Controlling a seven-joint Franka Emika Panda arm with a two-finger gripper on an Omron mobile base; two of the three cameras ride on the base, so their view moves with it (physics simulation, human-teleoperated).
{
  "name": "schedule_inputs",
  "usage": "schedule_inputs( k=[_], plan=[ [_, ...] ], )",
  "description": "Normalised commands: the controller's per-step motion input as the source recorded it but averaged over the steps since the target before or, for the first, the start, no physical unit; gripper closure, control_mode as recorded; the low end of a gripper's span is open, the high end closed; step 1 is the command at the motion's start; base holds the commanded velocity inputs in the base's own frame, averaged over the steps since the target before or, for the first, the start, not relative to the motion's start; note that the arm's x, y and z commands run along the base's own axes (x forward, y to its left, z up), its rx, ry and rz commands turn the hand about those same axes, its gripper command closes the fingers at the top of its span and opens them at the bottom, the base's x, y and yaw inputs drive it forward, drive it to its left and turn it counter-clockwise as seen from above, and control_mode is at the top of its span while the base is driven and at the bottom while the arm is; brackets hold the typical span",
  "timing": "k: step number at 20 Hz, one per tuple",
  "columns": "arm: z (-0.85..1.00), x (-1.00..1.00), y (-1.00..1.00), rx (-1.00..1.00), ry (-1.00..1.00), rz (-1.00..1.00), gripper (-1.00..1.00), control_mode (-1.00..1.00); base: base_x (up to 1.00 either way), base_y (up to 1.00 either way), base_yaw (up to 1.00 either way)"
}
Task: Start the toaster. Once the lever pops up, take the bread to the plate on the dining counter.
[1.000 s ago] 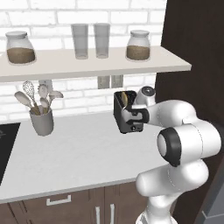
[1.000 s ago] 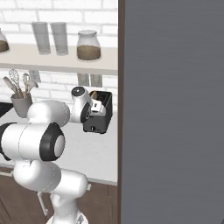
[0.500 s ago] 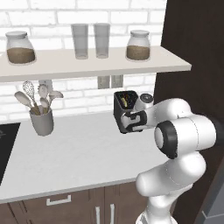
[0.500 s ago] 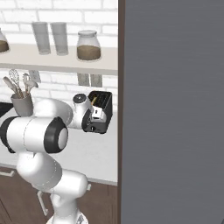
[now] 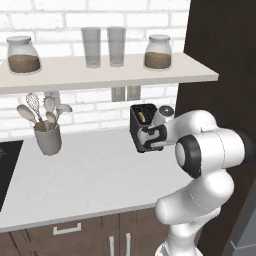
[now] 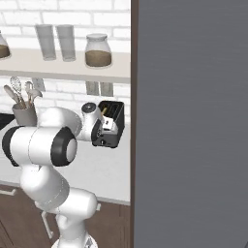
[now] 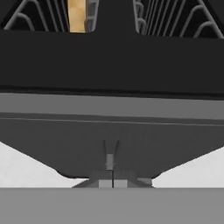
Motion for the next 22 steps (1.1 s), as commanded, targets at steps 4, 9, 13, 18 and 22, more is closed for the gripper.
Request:
schedule_inputs(
  k=[4, 9, 13, 18, 22],
  plan=[
    [-0.18, -0.30, 0.09, 0.00, -0.02, 0.00, 1.00, -1.00, 0.00, 0.00, 0.00],
    [0.48, -0.70, 0.01, 0.00, -0.15, 0.00, 1.00, -1.00, 0.00, 0.00, 0.00],
    [0.92, -0.16, 0.07, 0.00, -0.04, 0.00, 1.00, -1.00, 0.00, 0.00, 0.00],
    [0.88, -0.06, 0.16, 0.00, 0.00, 0.00, 1.00, -1.00, 0.00, 0.00, 0.00],
    [0.39, -0.02, 0.43, 0.00, -0.19, 0.00, 1.00, -1.00, 0.00, 0.00, 0.00]
  ],
)
